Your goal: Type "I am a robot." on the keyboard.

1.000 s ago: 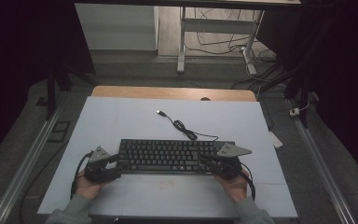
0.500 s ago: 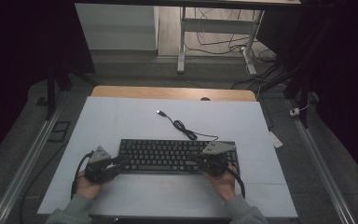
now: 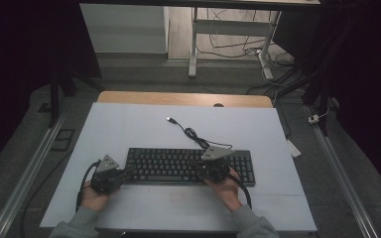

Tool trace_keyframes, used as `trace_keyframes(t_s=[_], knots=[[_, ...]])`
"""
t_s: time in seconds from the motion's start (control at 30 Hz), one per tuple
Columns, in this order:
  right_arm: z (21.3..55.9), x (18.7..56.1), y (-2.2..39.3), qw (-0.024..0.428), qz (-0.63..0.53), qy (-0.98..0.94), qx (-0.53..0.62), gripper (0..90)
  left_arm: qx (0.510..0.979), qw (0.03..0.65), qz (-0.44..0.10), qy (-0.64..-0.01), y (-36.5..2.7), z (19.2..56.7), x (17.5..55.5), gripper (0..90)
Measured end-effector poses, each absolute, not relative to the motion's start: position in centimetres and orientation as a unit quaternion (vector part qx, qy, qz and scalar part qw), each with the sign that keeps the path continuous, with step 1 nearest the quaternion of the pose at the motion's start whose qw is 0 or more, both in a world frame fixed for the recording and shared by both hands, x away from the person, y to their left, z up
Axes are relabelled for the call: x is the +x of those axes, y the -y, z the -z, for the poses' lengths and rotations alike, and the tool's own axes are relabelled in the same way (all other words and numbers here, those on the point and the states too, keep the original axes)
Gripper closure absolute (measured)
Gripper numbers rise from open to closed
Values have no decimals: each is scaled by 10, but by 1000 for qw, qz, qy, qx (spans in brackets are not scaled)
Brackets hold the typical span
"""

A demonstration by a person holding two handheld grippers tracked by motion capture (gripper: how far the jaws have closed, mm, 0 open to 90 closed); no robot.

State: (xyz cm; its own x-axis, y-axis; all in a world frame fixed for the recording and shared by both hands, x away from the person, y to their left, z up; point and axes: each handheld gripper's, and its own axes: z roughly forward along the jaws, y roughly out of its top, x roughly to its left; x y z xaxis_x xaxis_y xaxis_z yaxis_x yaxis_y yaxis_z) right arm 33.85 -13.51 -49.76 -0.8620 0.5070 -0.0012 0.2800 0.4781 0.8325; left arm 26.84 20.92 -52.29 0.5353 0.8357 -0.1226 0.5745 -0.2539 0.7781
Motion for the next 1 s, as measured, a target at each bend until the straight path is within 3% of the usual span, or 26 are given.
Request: trace_keyframes(t_s=[1.0], knots=[[506,360,104,101,-419,-869,244,895,776,373,-177,-477,-206,535,280,890]])
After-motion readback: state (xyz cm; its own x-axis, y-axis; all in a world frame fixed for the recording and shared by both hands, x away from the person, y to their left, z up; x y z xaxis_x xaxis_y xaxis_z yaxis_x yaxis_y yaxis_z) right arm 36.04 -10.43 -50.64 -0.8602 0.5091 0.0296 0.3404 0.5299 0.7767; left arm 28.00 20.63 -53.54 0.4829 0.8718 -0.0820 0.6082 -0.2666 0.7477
